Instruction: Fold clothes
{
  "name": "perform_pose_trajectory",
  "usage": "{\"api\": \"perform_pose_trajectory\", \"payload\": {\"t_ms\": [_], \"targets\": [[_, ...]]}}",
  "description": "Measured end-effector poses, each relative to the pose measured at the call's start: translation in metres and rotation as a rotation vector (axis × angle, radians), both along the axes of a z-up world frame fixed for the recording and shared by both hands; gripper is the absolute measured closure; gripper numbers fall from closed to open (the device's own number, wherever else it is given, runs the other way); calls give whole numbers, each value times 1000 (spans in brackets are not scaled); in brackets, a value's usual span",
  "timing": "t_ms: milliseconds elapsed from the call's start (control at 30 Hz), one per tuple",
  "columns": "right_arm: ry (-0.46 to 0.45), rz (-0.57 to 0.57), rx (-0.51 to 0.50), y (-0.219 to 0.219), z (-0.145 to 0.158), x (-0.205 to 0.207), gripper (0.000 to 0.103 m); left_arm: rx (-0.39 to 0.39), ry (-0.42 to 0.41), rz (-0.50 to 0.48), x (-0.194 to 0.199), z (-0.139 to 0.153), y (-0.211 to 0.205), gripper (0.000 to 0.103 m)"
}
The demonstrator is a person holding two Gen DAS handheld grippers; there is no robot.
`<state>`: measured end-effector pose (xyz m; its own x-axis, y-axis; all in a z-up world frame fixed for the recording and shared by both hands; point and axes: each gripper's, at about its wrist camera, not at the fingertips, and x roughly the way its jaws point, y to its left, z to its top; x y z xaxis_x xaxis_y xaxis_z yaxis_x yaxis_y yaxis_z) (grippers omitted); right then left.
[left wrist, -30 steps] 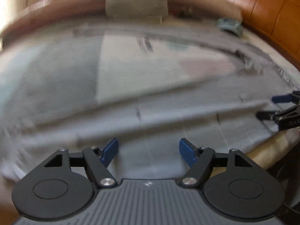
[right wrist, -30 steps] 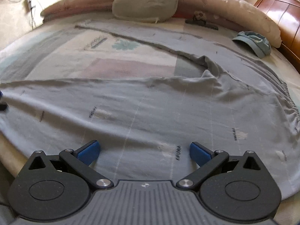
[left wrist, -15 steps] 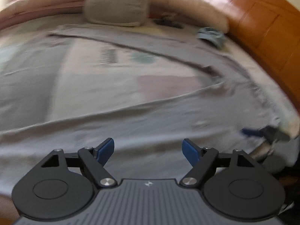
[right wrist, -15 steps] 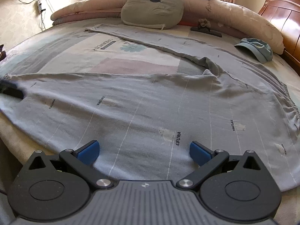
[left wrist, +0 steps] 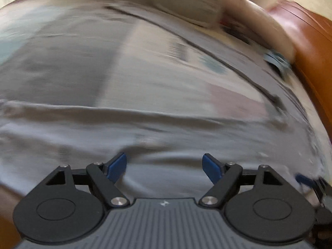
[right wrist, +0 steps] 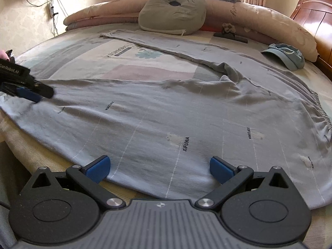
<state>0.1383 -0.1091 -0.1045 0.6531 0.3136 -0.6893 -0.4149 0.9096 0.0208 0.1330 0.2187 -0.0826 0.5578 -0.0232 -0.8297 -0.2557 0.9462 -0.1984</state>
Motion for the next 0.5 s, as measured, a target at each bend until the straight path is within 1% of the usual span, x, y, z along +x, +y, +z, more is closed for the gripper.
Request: {"api": "perform_pose_trajectory", "payload": {"t_ms": [67,100,167,200,300,400,467,500], "targets": [[-7,2,-3,0,-1,0,0,49,16,69,-4,2,17,23],[-11,2,-6,1,-1,-1,0,75,14,80,-4,5,16,23],[-16,0,-10,1,-2,-1,0,40,-32,35,-3,13,7,23],[-18,0,-12,1,-2,-2,0,26,-59,0,-1,17,-4,20],[-17,-3,-16,2,-1,-1,0,38,-103,-120,10,21,-43,18],[-16,-5,-19,3,-1,-1,0,43,-111,-206,24,13,-74,18],[-15,-2,-21,2,-1,-1,0,32,-94,-217,34,1,-84,18],[-13,0,-23,2,-1,-2,0,41,-88,-207,37,-5,-85,18]]}}
